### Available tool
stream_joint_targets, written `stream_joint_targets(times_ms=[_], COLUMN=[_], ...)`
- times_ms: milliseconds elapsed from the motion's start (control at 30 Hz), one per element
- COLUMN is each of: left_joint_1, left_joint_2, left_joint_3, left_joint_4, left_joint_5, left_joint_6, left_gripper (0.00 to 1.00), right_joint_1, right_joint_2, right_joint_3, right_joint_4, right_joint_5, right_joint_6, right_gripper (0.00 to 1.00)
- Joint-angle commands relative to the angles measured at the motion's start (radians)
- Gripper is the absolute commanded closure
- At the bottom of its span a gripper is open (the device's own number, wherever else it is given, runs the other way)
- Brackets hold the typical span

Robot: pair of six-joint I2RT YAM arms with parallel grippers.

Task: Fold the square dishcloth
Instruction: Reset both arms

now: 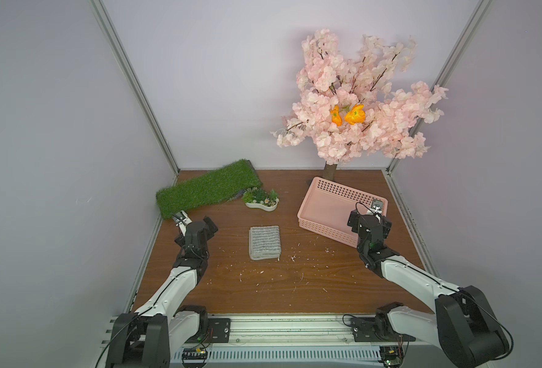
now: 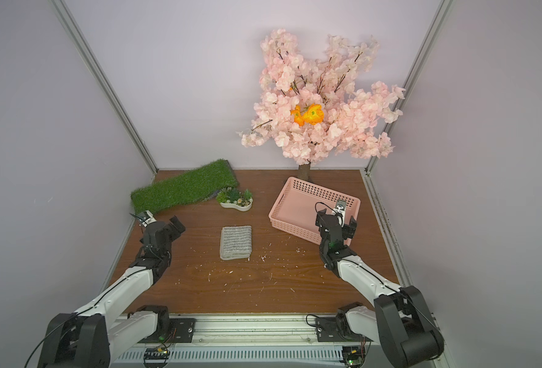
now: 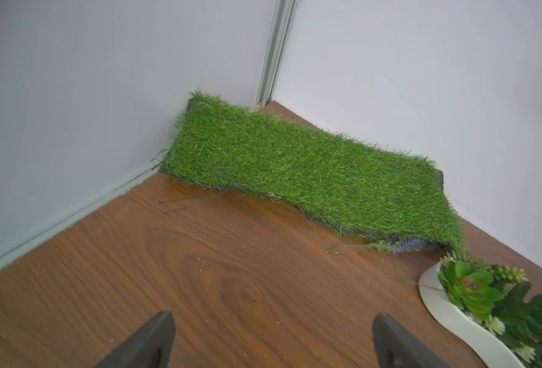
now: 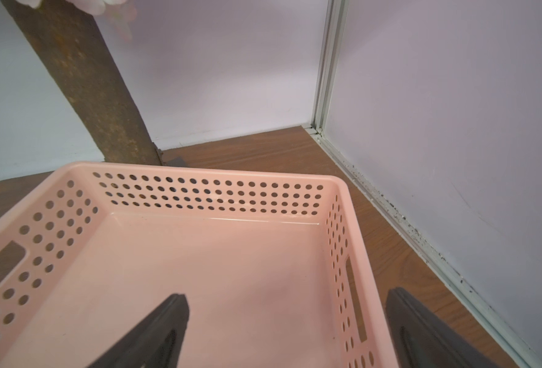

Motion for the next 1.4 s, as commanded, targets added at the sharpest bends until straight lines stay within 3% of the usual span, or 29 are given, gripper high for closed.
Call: stream_joint_targets(times_ms=[0, 400, 667, 767, 833, 933, 1200, 1367], left_joint_1=[0.061, 0.092, 0.093, 0.092, 0.092, 0.092, 0.092, 0.093], left_joint_2=[-0.035, -0.033, -0.025, -0.017, -0.008, 0.007, 0.089, 0.146], left_joint_3=[-0.064, -0.209, -0.217, -0.218, -0.218, -0.218, -0.226, -0.235], left_joint_4=[0.216, 0.471, 0.482, 0.484, 0.487, 0.498, 0.605, 0.727], left_joint_5=[0.041, 0.106, 0.175, 0.199, 0.215, 0.251, 0.385, 0.361], left_joint_6=[0.082, 0.206, 0.229, 0.249, 0.259, 0.278, 0.340, 0.356], left_gripper=[0.00, 0.01, 0.02, 0.02, 0.01, 0.02, 0.02, 0.02], right_joint_1=[-0.036, -0.184, -0.220, -0.227, -0.229, -0.229, -0.229, -0.228], right_joint_2=[0.013, 0.106, 0.247, 0.362, 0.321, 0.356, 0.341, 0.340], right_joint_3=[-0.075, -0.235, -0.257, -0.279, -0.257, -0.278, -0.262, -0.262], right_joint_4=[0.278, 0.658, 0.854, 1.029, 0.914, 1.007, 0.954, 0.954], right_joint_5=[-0.067, -0.279, -0.426, -0.495, -0.481, -0.478, -0.481, -0.482], right_joint_6=[-0.100, -0.109, -0.172, -0.190, -0.183, -0.180, -0.184, -0.185], right_gripper=[0.01, 0.01, 0.01, 0.01, 0.01, 0.01, 0.01, 0.01])
